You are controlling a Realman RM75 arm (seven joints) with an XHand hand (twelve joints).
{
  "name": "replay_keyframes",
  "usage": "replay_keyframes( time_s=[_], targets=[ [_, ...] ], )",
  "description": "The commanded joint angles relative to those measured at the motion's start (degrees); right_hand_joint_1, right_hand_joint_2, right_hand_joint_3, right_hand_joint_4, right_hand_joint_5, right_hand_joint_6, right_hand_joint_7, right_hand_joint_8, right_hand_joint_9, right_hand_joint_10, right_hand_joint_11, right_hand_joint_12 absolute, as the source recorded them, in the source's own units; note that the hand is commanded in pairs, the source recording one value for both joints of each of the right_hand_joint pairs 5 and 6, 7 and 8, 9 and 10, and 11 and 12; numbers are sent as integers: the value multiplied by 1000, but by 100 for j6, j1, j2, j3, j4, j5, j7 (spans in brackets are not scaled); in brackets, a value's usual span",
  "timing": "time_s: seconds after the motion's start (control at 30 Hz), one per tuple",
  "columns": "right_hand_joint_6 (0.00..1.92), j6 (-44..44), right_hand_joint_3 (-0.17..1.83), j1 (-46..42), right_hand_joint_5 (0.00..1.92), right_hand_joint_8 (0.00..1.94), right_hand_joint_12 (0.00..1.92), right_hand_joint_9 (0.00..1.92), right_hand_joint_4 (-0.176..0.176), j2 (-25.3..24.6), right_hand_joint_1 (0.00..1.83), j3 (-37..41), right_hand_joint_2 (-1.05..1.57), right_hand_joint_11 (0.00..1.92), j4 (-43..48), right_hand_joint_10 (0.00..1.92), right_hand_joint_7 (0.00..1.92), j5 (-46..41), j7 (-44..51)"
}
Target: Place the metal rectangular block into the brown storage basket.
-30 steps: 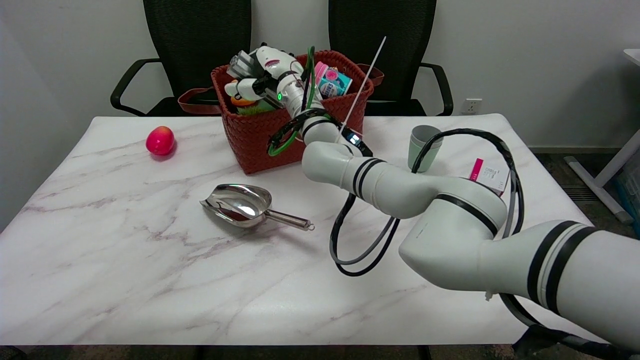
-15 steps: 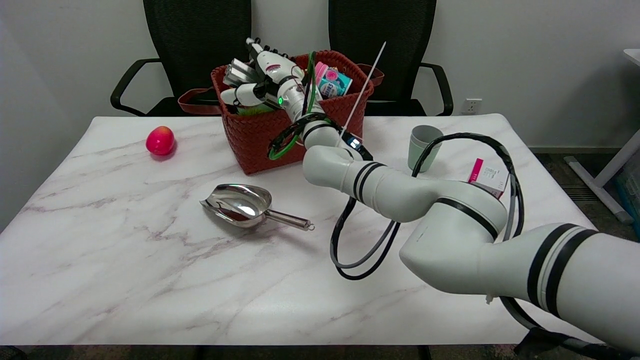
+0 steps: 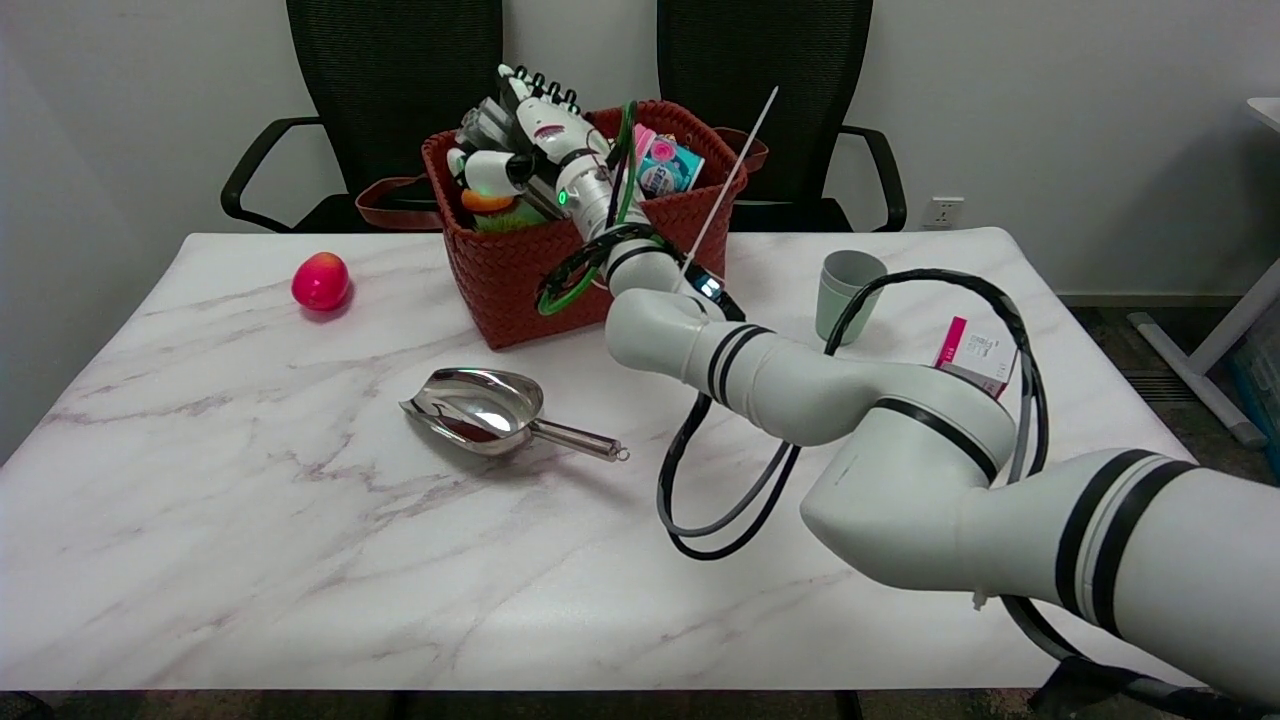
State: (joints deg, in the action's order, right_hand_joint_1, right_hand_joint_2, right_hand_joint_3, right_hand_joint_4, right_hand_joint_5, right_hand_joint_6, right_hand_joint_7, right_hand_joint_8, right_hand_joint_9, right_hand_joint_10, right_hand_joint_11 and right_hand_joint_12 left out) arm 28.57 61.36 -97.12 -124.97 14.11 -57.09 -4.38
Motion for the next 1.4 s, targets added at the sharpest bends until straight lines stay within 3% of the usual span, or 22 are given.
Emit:
replay_keyframes(
  time_s=[0.03, 0.17, 0.47, 0.9, 1.07, 1.17, 1.27, 1.37, 1.4],
  targets=[
    [0, -44, 1140, -178, 0, 0, 0, 0, 0, 181, 302, 68, 1026, 0, 624, 0, 0, -442, -402],
    [0, -375, 1115, -290, 0, 0, 0, 0, 0, 250, 289, -72, 1004, 0, 850, 0, 0, -430, -856],
    [0, -709, 1154, -372, 0, 0, 0, 0, 0, 157, 311, -455, 919, 0, 934, 0, 0, -386, -850],
    [0, -832, 1475, -174, 0, 0, 0, 0, 0, 24, 376, -373, 768, 0, 566, 0, 0, -314, -559],
    [0, -636, 1486, -155, 0, 0, 0, 0, 0, 16, 404, -346, 742, 0, 535, 0, 0, -334, -341],
    [0, -631, 1363, -150, 0, 0, 0, 0, 0, 16, 484, -219, 704, 0, 521, 0, 0, -356, -126],
    [0, -627, 880, -148, 0, 0, 0, 0, 0, 8, 641, -112, 611, 0, 514, 0, 0, -362, 92],
    [0, -599, 87, -142, 0, 0, 0, 0, 0, 10, 876, -31, 467, 0, 518, 0, 0, -362, 162],
    [0, -599, 6, -140, 0, 0, 0, 0, 0, 20, 915, -31, 449, 0, 536, 0, 0, -362, 162]
  ],
)
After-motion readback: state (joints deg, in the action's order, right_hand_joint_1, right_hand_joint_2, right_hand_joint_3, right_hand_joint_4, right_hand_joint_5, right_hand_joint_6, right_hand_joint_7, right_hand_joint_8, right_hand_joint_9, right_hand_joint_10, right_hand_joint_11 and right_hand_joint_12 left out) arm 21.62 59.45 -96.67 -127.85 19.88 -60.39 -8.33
